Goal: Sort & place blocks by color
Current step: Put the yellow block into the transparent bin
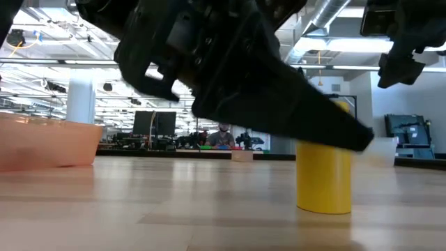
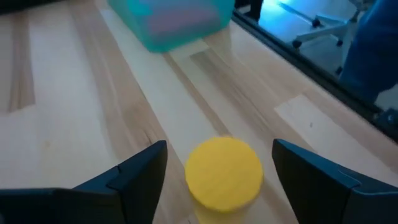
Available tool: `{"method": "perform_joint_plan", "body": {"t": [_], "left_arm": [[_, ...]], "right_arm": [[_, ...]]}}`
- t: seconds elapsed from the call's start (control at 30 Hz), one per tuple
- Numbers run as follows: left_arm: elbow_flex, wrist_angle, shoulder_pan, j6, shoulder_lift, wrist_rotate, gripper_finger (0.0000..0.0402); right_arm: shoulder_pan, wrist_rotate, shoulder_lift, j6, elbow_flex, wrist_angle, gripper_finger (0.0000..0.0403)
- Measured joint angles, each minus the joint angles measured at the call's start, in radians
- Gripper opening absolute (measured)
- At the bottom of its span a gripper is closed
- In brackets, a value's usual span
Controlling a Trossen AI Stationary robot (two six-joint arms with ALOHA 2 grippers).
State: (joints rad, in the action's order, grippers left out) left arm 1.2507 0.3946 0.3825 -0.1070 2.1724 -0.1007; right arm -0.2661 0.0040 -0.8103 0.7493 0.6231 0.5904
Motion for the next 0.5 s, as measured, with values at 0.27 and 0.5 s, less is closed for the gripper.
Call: {"method": "perform_joint_plan", "body": {"t": [0.27,0.5], "left_arm": [[0.000,-0.018,-0.003,0.071,-0.005,-0.018,0.0169],[0.000,-0.110,-0.016,0.066,-0.048,-0.002,0.0103]], "right_arm": [[0.000,0.024,-0.002,-0.024,0.000,-0.002,0.0276],[-0.002,0.027,-0.002,-0.017,0.000,-0.003,0.0276]]}}
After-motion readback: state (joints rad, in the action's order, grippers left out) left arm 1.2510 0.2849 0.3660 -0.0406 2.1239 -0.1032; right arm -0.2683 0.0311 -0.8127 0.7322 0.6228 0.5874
